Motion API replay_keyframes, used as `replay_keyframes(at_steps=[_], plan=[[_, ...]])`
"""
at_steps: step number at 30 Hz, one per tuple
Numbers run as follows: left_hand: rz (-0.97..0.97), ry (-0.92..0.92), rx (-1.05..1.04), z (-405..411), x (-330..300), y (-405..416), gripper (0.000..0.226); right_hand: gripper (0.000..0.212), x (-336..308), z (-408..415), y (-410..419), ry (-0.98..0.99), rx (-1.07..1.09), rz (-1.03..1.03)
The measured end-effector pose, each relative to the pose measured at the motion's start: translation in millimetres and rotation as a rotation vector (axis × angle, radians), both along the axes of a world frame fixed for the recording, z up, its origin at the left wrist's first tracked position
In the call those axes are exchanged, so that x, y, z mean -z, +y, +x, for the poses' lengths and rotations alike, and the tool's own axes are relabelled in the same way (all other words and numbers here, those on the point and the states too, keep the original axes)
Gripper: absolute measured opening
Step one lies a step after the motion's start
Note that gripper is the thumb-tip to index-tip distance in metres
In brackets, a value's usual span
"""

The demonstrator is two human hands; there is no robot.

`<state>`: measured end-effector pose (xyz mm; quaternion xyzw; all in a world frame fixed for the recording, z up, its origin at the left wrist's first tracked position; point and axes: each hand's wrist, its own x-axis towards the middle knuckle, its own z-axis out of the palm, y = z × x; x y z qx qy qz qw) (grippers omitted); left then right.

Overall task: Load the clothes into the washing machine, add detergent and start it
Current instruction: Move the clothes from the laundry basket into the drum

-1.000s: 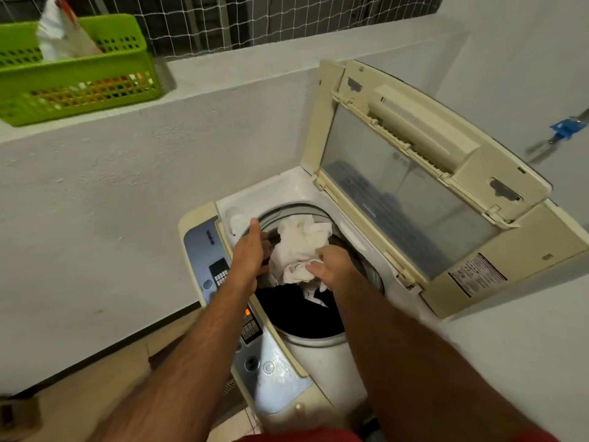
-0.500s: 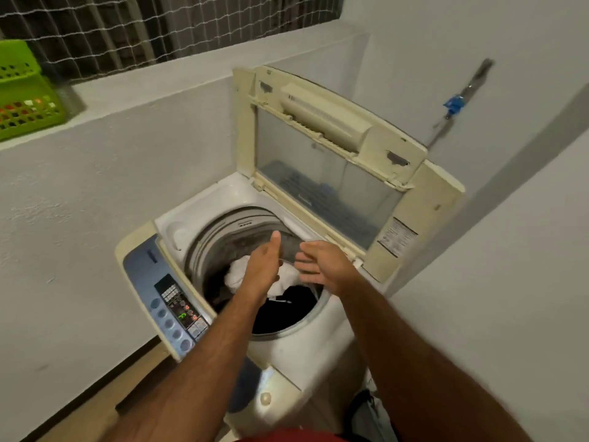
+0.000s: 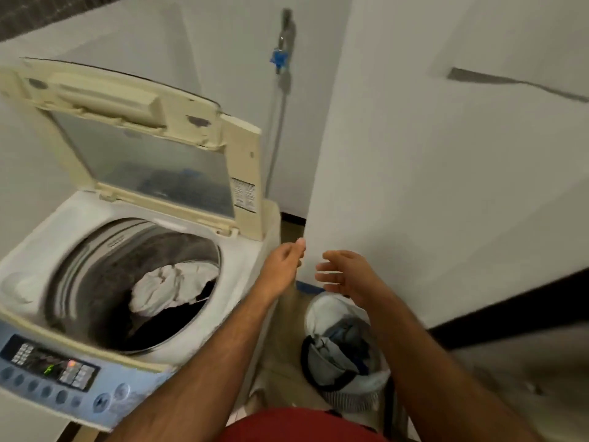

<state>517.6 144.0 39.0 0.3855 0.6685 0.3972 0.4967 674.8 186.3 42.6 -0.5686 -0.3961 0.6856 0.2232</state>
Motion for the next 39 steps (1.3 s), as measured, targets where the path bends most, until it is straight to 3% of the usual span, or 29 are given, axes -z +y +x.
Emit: replay_keyframes(at_steps=[7,15,22,28,39], plan=[[-0.145,0.042,0.153,92.1,40.3,-0.6,0.052,0.016,44.9,130.2,-25.7,-0.043,0.237,-0.098],[-0.293,0.034,0.237,143.3,84.1,-23.3,0.046,0.017,95.8,201.8,-58.2,-0.038,0.331,-0.231],[-0.382,0.07,0.297,143.8,122.5,-25.8,0.047,0.018,145.6,209.2,-80.2,-0.078,0.383,-0.33],[-0.448,0.084,0.313,142.1,178.9,-6.3,0.034,0.018,200.8,204.7,-76.5,-0.112,0.398,-0.391],[-0.531,0.141,0.402,140.4,385.3,28.4,0.023,0.015,402.8,175.7,-24.3,-0.333,0.23,-0.337]])
